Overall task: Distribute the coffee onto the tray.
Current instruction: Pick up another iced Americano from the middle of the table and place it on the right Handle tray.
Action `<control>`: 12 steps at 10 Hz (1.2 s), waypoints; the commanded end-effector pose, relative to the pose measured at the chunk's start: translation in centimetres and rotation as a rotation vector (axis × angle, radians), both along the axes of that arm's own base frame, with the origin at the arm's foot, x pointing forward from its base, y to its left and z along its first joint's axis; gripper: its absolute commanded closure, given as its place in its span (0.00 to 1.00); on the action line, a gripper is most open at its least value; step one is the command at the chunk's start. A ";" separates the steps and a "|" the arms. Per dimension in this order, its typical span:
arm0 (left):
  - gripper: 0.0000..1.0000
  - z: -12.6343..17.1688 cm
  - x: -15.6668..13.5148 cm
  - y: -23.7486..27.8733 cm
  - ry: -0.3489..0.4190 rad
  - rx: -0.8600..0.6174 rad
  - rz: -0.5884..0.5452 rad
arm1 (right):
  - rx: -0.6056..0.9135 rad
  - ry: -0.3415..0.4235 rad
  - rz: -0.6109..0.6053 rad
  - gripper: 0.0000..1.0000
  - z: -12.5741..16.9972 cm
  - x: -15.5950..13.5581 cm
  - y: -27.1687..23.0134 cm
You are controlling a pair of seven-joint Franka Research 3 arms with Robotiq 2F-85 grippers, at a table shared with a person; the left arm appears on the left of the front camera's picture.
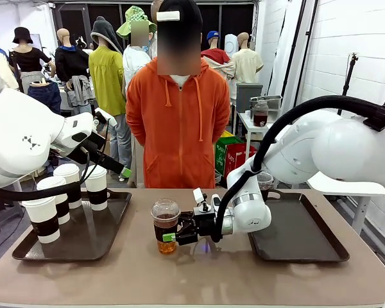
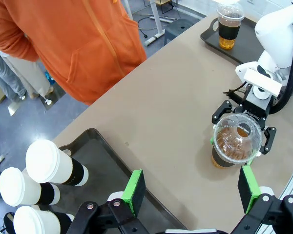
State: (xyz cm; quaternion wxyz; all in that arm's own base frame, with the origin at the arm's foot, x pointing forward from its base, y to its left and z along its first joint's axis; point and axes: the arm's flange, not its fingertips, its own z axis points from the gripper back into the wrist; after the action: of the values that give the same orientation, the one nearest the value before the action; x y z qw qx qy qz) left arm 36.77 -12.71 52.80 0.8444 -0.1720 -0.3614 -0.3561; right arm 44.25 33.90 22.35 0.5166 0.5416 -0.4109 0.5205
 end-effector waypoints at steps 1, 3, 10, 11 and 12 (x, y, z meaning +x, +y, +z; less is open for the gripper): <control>0.00 0.0 0.0 0.1 0.004 -0.006 -0.003 | -0.019 0.020 -0.005 0.00 -0.2 0.4 1.0; 0.00 0.0 0.0 0.1 0.004 -0.006 -0.003 | -0.018 0.044 0.000 0.15 -0.2 0.3 1.0; 0.00 0.0 0.0 0.1 0.004 -0.006 -0.003 | 0.047 0.062 0.012 0.35 2.0 0.3 0.0; 0.00 0.0 0.0 0.1 0.004 -0.006 -0.003 | 0.056 0.077 0.017 0.35 3.5 0.2 -0.5; 0.00 0.0 0.0 0.1 0.004 -0.006 -0.003 | 0.054 0.089 0.018 0.35 5.0 0.1 -1.4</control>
State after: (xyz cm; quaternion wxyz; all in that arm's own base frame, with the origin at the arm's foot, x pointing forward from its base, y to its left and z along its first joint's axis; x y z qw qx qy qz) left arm 36.77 -12.70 52.80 0.8444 -0.1720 -0.3614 -0.3561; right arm 44.73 33.66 24.82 0.5168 0.5665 -0.4026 0.5000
